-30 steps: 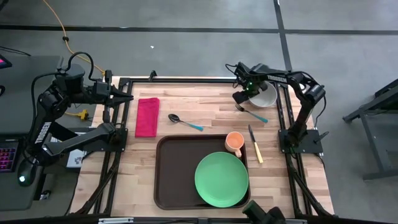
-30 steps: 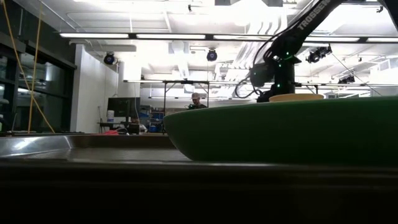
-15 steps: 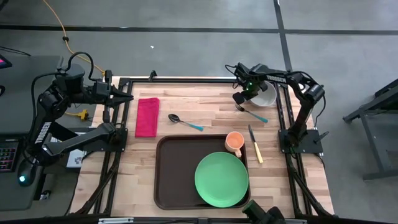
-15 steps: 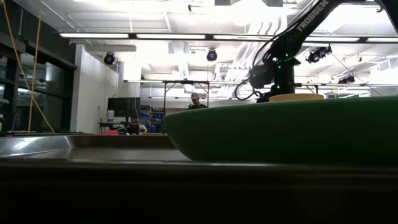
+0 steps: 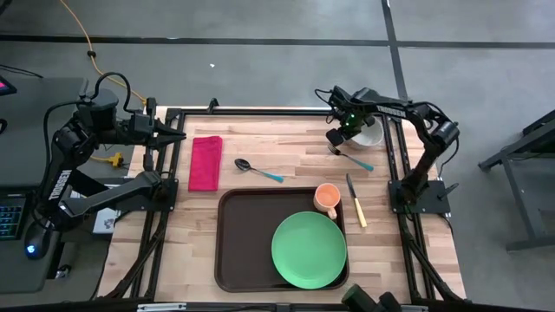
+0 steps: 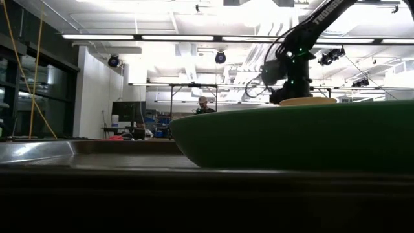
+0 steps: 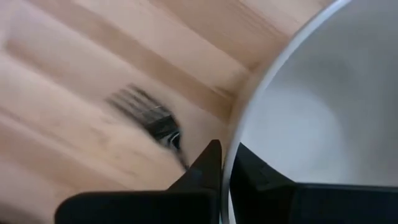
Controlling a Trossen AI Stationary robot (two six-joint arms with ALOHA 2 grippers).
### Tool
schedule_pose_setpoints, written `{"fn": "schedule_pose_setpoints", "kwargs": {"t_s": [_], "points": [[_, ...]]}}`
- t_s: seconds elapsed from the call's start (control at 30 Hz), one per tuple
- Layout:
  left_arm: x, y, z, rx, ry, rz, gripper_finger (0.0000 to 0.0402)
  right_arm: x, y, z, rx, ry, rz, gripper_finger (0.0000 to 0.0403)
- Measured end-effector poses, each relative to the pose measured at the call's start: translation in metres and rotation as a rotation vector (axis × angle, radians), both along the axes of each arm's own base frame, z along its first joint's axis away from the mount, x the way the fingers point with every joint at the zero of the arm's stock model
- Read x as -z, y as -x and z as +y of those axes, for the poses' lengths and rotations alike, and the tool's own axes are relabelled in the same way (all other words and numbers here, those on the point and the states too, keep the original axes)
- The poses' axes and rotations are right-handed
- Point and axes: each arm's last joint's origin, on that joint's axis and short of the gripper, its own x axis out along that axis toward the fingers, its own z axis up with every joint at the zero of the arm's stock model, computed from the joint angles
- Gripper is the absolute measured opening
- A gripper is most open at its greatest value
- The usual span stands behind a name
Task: Set up tray
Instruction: Put the gray bowl on the green plate on the brown serving tray
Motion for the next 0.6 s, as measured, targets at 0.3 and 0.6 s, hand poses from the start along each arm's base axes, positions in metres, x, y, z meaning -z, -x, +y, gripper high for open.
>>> {"fn": "schedule_pose_setpoints", "kwargs": {"t_s": [0.3,0.6], "points": [[0.000,0.000,0.000,0.001,0.000,0.000,0.0062,-0.048,0.011,0.025,0.017,0.115,-0.077,0.0001],[0.000,0.000,0.000,0.003,0.000,-0.001,0.0062,-0.108,0.026,0.072,0.012,0.238,-0.292,0.0001]]}}
